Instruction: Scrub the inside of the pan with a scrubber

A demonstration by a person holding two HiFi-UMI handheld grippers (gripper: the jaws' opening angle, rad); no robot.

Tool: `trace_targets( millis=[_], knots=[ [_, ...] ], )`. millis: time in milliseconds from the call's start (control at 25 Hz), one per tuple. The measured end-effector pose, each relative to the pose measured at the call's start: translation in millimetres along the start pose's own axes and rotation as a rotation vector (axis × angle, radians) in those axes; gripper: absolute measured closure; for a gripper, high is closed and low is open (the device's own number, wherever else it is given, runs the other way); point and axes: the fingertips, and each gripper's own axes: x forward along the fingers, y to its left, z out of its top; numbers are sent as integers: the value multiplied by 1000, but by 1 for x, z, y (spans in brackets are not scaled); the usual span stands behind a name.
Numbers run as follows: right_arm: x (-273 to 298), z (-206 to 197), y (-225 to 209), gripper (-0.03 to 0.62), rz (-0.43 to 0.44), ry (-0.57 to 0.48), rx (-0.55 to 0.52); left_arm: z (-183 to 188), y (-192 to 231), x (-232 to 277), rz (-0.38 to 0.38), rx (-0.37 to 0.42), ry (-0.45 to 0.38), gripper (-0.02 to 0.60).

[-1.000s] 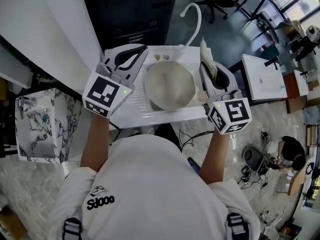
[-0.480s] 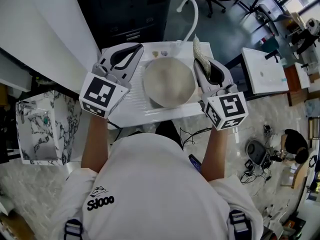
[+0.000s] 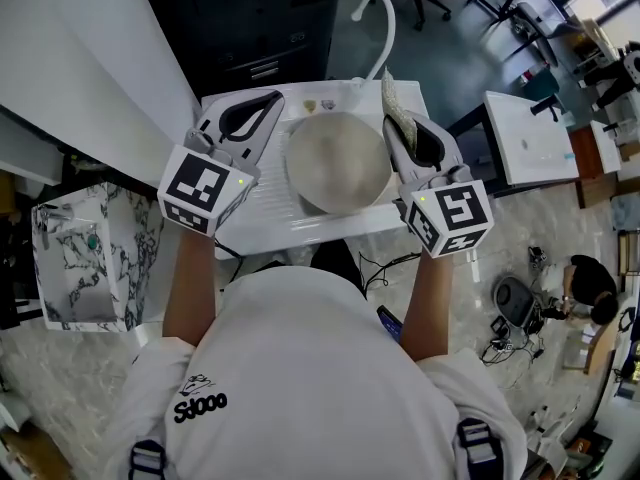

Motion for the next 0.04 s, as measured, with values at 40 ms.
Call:
trace_targets(
  millis=[40],
  knots=[
    [1,-1,0,520,0,3,0,-1,0,0,-2,1,2,577]
  ],
)
